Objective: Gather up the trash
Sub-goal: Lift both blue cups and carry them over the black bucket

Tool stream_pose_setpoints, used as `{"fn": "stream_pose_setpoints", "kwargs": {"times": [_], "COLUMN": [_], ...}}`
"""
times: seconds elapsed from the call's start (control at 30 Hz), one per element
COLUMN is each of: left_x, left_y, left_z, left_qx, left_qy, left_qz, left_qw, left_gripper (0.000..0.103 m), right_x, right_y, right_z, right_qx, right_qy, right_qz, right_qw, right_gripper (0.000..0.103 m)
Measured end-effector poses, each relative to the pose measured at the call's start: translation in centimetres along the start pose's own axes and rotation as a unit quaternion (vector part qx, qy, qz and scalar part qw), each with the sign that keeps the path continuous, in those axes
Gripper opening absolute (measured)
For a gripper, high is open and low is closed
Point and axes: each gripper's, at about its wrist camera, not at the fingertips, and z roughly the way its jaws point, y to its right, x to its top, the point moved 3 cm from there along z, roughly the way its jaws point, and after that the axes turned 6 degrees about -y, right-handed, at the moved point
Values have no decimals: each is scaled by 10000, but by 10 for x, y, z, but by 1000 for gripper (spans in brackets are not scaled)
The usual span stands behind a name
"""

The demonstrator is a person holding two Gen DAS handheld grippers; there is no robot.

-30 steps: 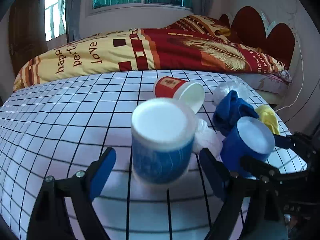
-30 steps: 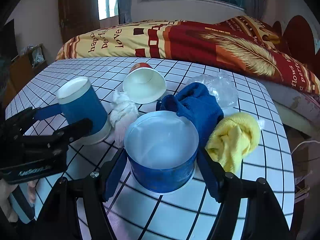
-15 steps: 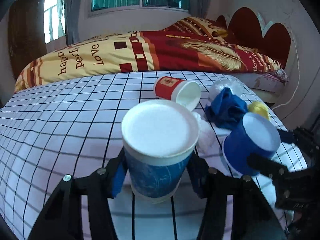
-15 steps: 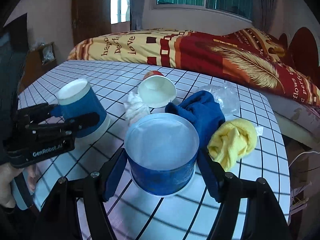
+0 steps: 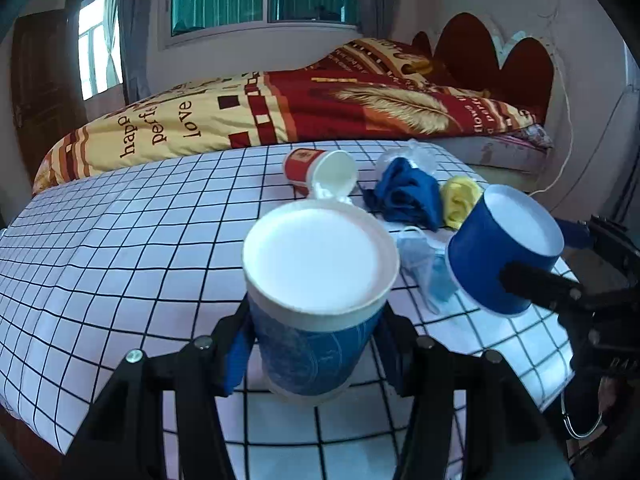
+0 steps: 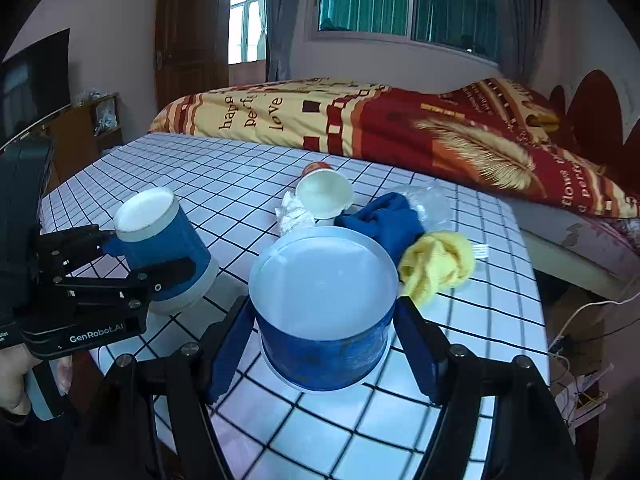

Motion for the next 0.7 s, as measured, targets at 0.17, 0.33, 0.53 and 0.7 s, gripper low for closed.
{"fn": "stream_pose_setpoints", "kwargs": {"times": [0.17,0.33,0.53,0.7], "left_x": [-2,-6,-8,-9], "left_y": [21,53,100,144], "left_z": [-11,-19,-25,-29], "left_qx": [-139,-360,-659,-940], "left_qy": [80,110,114,112], "left_qz": [107,283,632,913], "left_qw": [9998,9989,9958,9913], "left_gripper": [56,56,56,56], "right_x": [-11,-29,-57,-86], "right_y": [16,35,62,95], "right_z": [-28,-59,-94,-124], "right_qx": [-213,-424,-733,-1087], "right_qy": [98,158,135,93], "right_qz": [36,156,295,545], "right_qw": [9997,9989,9968,9925], "right_gripper": [73,73,73,73]}}
